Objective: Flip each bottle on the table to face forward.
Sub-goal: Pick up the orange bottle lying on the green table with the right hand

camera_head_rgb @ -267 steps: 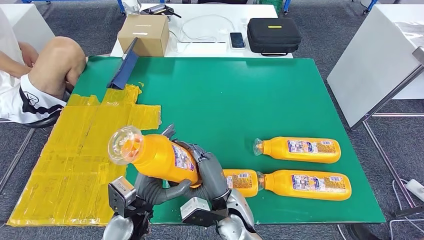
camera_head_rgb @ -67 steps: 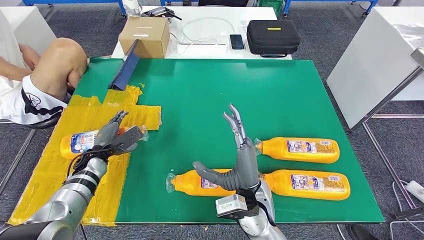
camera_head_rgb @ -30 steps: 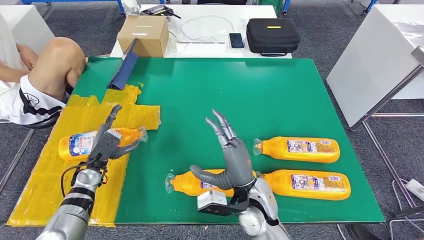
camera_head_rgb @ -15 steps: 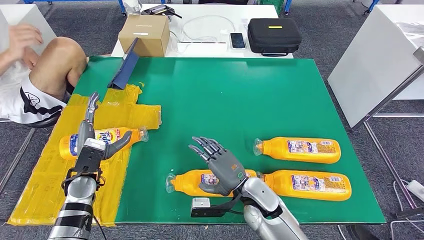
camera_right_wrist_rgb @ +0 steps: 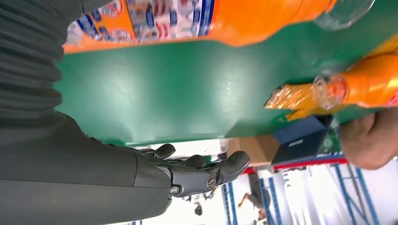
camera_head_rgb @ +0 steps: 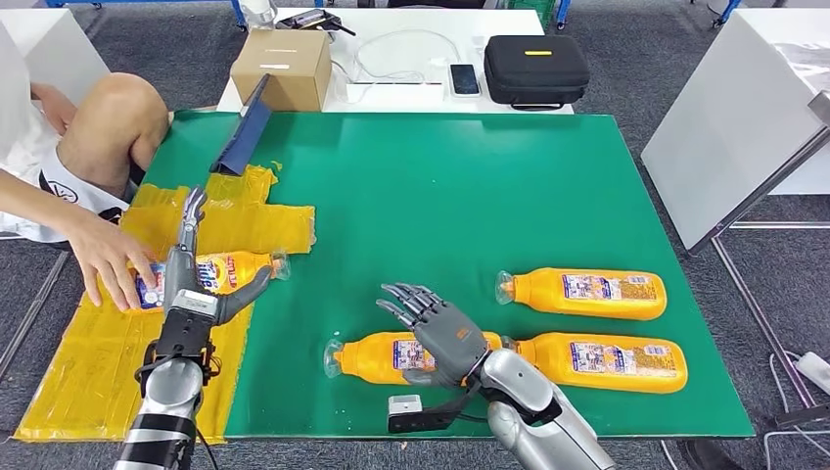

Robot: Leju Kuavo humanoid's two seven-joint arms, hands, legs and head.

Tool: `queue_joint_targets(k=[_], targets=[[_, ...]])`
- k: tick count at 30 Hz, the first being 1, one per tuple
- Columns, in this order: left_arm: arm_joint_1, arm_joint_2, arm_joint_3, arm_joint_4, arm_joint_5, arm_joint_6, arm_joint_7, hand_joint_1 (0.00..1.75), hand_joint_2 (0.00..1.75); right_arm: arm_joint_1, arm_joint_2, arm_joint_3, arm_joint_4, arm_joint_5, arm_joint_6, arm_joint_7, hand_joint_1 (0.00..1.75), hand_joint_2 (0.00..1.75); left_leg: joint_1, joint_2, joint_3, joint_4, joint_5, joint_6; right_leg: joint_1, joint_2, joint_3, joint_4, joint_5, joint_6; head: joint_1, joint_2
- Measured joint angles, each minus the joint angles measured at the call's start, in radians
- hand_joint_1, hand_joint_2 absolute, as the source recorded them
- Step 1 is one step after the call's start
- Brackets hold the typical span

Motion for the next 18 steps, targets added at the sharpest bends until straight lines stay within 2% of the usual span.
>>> queue_joint_targets(k=[9, 18], targets=[[0.0, -0.005, -0.012, 0.0, 0.01, 0.001, -0.004, 0.0, 1.75, -0.016, -0.02, 0.026, 0.015, -0.079, 0.076, -0.077, 0.0, 1.75, 0.0, 0.0, 0.0, 0.0, 0.0, 0.0, 0.0, 0.0, 0.0, 0.0, 0.0, 0.0, 0.0, 0.0], [-0.002, -0.008, -0.018, 0.002, 0.016, 0.002, -0.005, 0.0, 1.75, -0.032, -0.033, 0.044, 0.028, -0.093, 0.086, -0.088, 0.0, 1.75, 0.0, 0.0, 0.0, 0.0, 0.0, 0.0, 0.0, 0.0, 0.0, 0.0, 0.0, 0.0, 0.0, 0.0]])
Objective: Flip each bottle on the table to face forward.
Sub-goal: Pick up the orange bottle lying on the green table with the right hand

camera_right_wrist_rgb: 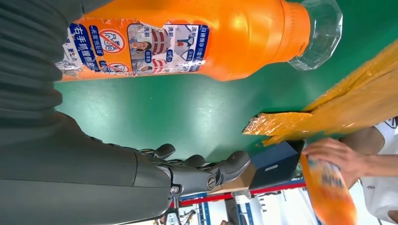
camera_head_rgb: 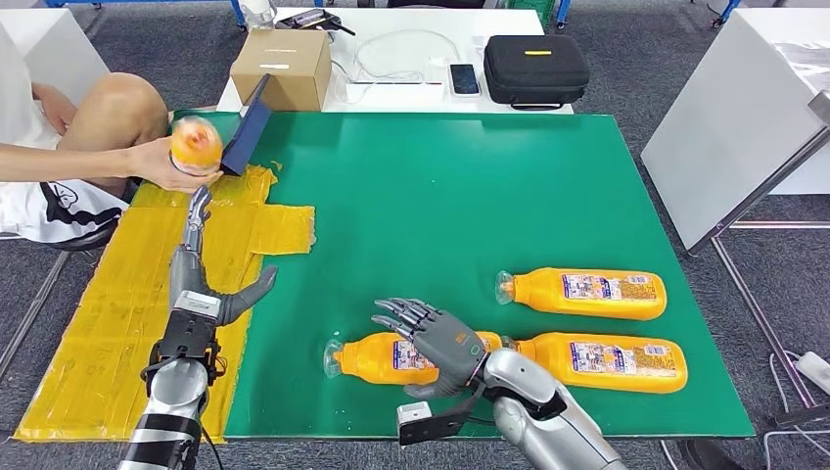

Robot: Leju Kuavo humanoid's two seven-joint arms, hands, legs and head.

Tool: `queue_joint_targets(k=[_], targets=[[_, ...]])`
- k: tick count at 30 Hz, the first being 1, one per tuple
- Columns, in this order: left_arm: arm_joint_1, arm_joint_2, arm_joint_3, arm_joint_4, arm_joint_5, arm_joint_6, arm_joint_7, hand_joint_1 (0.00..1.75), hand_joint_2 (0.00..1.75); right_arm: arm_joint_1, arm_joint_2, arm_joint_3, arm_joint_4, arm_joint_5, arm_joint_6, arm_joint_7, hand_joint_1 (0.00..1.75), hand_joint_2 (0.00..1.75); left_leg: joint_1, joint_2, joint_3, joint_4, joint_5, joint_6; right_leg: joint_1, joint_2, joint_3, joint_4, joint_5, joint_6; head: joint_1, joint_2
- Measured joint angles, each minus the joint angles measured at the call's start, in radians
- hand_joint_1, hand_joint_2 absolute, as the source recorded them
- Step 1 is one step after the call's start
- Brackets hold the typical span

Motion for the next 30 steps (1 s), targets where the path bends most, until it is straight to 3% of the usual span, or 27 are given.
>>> queue_joint_targets(k=[12, 24, 30], targets=[[-0.003, 0.0, -0.002, 0.003, 0.005, 0.002, -0.002, 0.0, 1.75, -0.025, -0.016, 0.027, 0.028, 0.015, 0.015, 0.015, 0.0, 1.75, 0.0, 0.0, 0.0, 0.0, 0.0, 0.0, 0.0, 0.0, 0.0, 0.0, 0.0, 0.0, 0.0, 0.0], [-0.002, 0.0, -0.001, 0.004, 0.022, 0.004, -0.006, 0.0, 1.75, -0.07, -0.076, 0.063, 0.086, 0.052, 0.011, 0.064, 0.0, 1.75, 0.0, 0.0, 0.0, 0.0, 0.0, 0.0, 0.0, 0.0, 0.0, 0.0, 0.0, 0.0, 0.0, 0.0], [0.006, 0.0, -0.001, 0.004, 0.025, -0.002, -0.006, 0.0, 1.75, -0.073, -0.101, 0.056, 0.085, 0.097, -0.033, 0.15, 0.0, 1.75, 0.0, 0.0, 0.0, 0.0, 0.0, 0.0, 0.0, 0.0, 0.001, 0.0, 0.0, 0.0, 0.0, 0.0]])
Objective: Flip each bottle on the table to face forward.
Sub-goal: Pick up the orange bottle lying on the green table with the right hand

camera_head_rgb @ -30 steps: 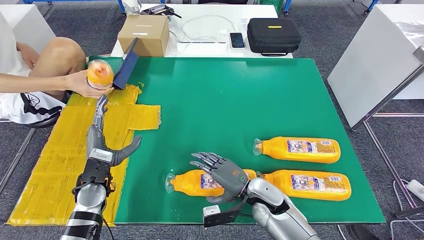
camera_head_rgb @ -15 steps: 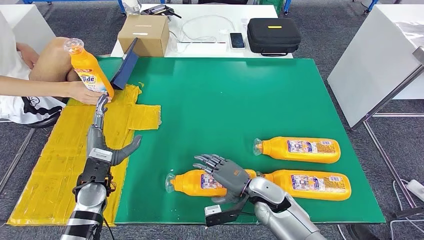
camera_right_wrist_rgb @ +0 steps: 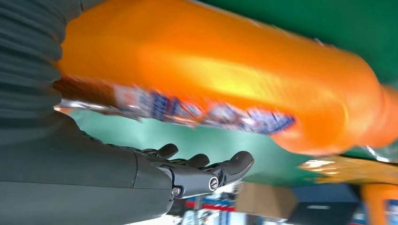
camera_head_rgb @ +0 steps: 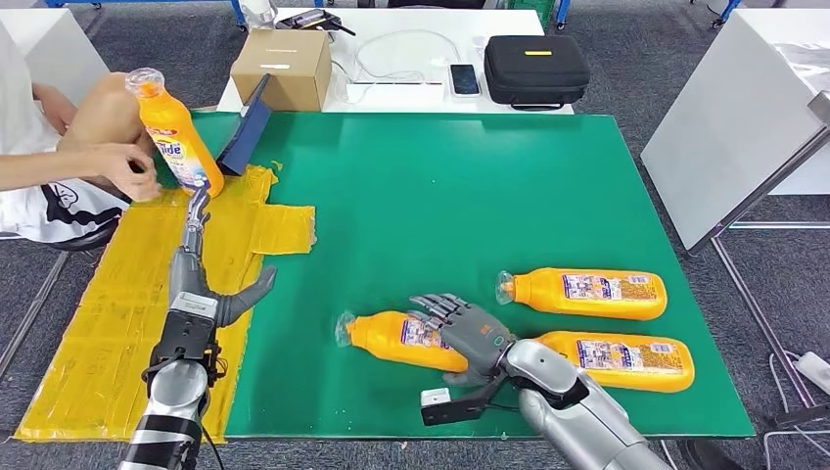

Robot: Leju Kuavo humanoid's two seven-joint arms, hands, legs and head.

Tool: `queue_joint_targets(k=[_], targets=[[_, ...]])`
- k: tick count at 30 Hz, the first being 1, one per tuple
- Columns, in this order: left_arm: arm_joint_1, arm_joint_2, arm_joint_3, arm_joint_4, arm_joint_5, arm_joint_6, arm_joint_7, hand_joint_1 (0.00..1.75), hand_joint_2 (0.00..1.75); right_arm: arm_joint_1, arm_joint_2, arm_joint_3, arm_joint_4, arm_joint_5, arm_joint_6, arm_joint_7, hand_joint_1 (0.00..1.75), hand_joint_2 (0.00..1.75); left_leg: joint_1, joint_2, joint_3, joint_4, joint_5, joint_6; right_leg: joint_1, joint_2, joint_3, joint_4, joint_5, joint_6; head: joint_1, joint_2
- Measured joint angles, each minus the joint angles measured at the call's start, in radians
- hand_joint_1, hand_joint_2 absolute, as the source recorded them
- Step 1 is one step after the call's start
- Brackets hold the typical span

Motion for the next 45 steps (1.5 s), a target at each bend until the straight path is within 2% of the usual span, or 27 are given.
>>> queue_joint_targets(k=[4, 18, 30, 45], targets=[[0.008, 0.0, 0.001, 0.0, 0.0, -0.004, 0.0, 0.0, 1.75, 0.003, -0.002, -0.016, -0.004, 0.035, -0.023, 0.046, 0.0, 1.75, 0.0, 0.0, 0.0, 0.0, 0.0, 0.0, 0.0, 0.0, 0.0, 0.0, 0.0, 0.0, 0.0, 0.0], [0.018, -0.002, 0.009, -0.001, -0.004, -0.013, 0.004, 0.0, 1.75, 0.02, 0.005, -0.064, -0.029, 0.091, -0.025, 0.084, 0.0, 1.75, 0.0, 0.0, 0.0, 0.0, 0.0, 0.0, 0.0, 0.0, 0.0, 0.0, 0.0, 0.0, 0.0, 0.0], [0.025, -0.007, 0.011, -0.001, -0.003, -0.017, 0.005, 0.0, 1.75, 0.018, 0.026, -0.093, -0.014, 0.083, 0.005, 0.106, 0.0, 1.75, 0.0, 0.0, 0.0, 0.0, 0.0, 0.0, 0.0, 0.0, 0.0, 0.0, 0.0, 0.0, 0.0, 0.0], [0.025, -0.016, 0.011, 0.002, -0.003, -0.022, 0.005, 0.0, 1.75, -0.051, 0.067, -0.095, 0.113, 0.085, 0.05, 0.15, 0.0, 1.75, 0.0, 0.001, 0.002, 0.0, 0.0, 0.0, 0.0, 0.0, 0.001, 0.0, 0.0, 0.0, 0.0, 0.0]])
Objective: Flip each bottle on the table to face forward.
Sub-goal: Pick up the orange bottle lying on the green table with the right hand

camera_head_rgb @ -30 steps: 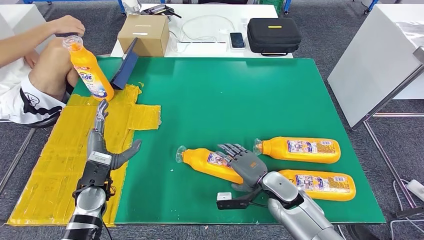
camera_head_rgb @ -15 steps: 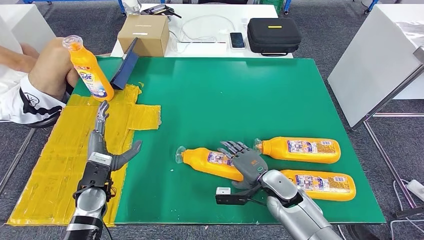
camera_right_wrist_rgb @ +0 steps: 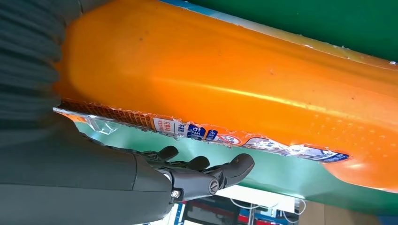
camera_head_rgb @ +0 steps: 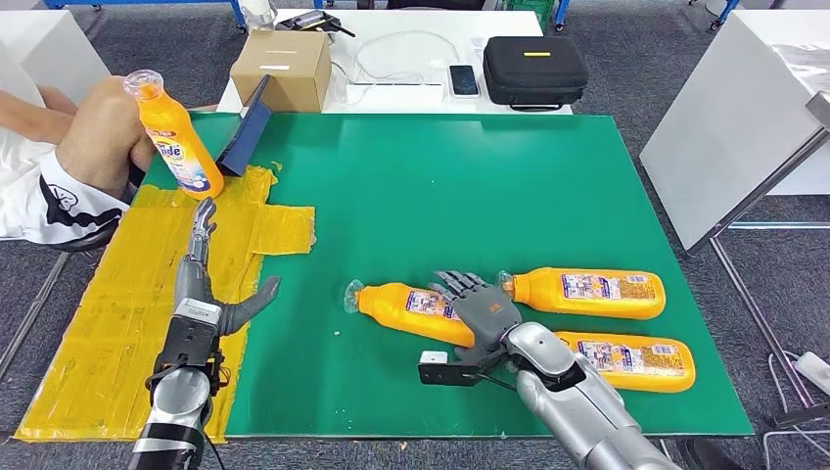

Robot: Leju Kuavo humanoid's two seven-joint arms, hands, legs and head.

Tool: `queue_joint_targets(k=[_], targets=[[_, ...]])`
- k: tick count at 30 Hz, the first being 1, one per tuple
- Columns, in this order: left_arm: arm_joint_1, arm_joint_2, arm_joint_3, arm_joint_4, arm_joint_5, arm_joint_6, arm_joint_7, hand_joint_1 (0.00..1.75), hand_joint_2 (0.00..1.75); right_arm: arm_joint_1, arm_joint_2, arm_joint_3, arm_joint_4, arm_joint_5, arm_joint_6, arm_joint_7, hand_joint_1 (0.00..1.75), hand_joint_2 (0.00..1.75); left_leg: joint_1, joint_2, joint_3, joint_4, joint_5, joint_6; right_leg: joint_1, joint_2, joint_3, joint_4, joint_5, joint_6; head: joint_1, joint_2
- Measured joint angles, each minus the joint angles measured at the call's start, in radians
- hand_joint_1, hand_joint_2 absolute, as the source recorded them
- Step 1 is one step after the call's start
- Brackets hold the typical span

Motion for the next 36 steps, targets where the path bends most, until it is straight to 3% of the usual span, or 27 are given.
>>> queue_joint_targets(k=[12, 13, 17, 19, 36], targets=[[-0.001, -0.002, 0.0, 0.005, 0.0, -0.001, 0.0, 0.0, 1.75, -0.021, 0.025, 0.0, 0.051, 0.014, -0.007, 0.023, 0.04, 1.75, 0.0, 0.001, 0.001, 0.0, 0.0, 0.0, 0.0, 0.0, 0.001, 0.0, 0.0, 0.0, 0.0, 0.0], [-0.002, -0.003, 0.0, 0.006, 0.0, -0.001, 0.0, 0.0, 1.75, -0.023, 0.03, 0.0, 0.058, 0.017, -0.009, 0.027, 0.14, 1.75, 0.0, 0.001, 0.001, 0.0, 0.0, 0.0, 0.0, 0.0, 0.001, 0.0, 0.0, 0.0, 0.0, 0.0], [-0.006, -0.006, -0.001, 0.01, 0.0, -0.003, 0.0, 0.0, 1.75, -0.034, 0.042, 0.001, 0.087, 0.018, -0.013, 0.033, 1.53, 1.75, 0.0, 0.002, 0.002, 0.0, 0.0, 0.0, 0.0, 0.001, 0.001, 0.0, 0.0, 0.0, 0.0, 0.0], [-0.01, -0.007, -0.001, 0.014, 0.0, -0.003, 0.0, 0.0, 1.75, -0.041, 0.046, 0.002, 0.105, 0.014, -0.009, 0.03, 1.74, 1.75, 0.0, 0.002, 0.002, 0.0, 0.0, 0.0, 0.0, 0.001, 0.001, 0.0, 0.001, 0.0, 0.0, 0.0], [-0.028, -0.008, -0.016, 0.031, 0.003, -0.006, 0.0, 0.0, 1.75, -0.084, 0.055, 0.009, 0.174, -0.06, 0.016, -0.028, 1.75, 1.75, 0.0, 0.002, 0.006, 0.0, 0.0, 0.0, 0.0, 0.001, -0.002, -0.001, 0.001, 0.0, 0.0, 0.0]])
